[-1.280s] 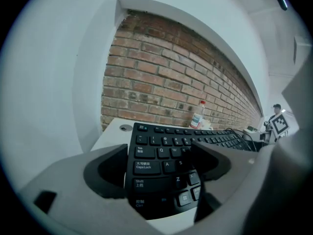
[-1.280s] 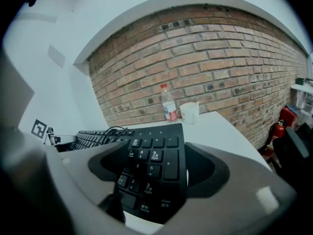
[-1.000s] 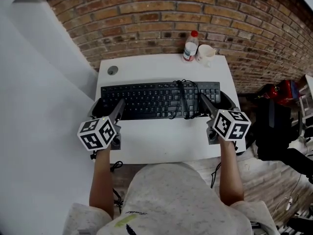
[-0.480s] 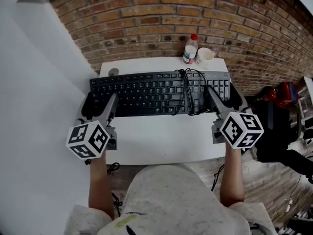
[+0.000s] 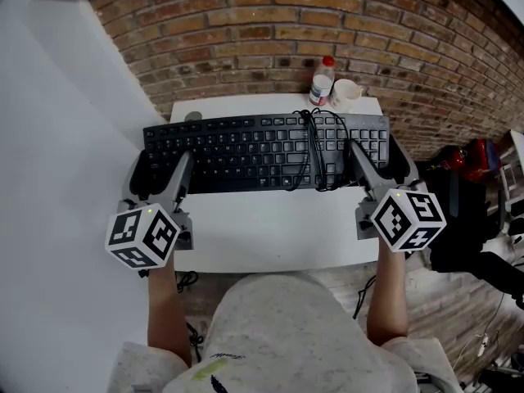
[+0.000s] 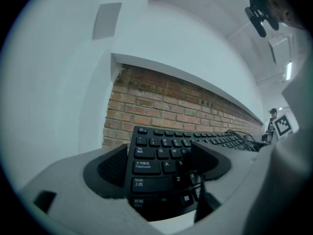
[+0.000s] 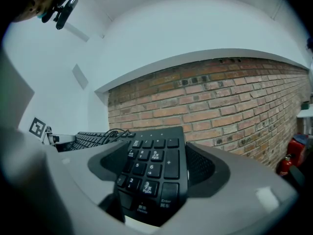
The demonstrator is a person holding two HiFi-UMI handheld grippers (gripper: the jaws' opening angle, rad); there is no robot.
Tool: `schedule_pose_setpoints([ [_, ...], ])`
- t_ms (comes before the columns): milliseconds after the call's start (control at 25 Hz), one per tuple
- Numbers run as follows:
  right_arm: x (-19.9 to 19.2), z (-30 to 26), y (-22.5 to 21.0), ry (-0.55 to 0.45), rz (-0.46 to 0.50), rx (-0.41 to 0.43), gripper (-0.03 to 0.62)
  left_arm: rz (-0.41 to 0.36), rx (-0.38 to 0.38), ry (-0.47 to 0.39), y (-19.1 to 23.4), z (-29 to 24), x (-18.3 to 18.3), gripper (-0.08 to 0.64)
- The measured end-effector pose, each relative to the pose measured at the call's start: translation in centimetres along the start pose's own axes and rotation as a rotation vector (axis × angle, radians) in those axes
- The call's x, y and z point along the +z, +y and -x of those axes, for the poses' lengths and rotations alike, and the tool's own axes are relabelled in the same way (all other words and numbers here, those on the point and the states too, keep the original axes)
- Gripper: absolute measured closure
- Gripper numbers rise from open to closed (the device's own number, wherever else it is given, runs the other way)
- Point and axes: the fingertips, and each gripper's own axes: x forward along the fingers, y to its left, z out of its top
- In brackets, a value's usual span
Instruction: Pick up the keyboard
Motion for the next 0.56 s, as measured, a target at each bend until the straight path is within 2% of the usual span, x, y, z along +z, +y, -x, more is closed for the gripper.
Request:
schedule_pose_setpoints([
  [560, 1.4, 0.3, 1.1, -0.002, -0.006, 0.010, 0.216, -0.005, 0.011, -0.006, 0.3, 1.0, 1.9, 0.161],
])
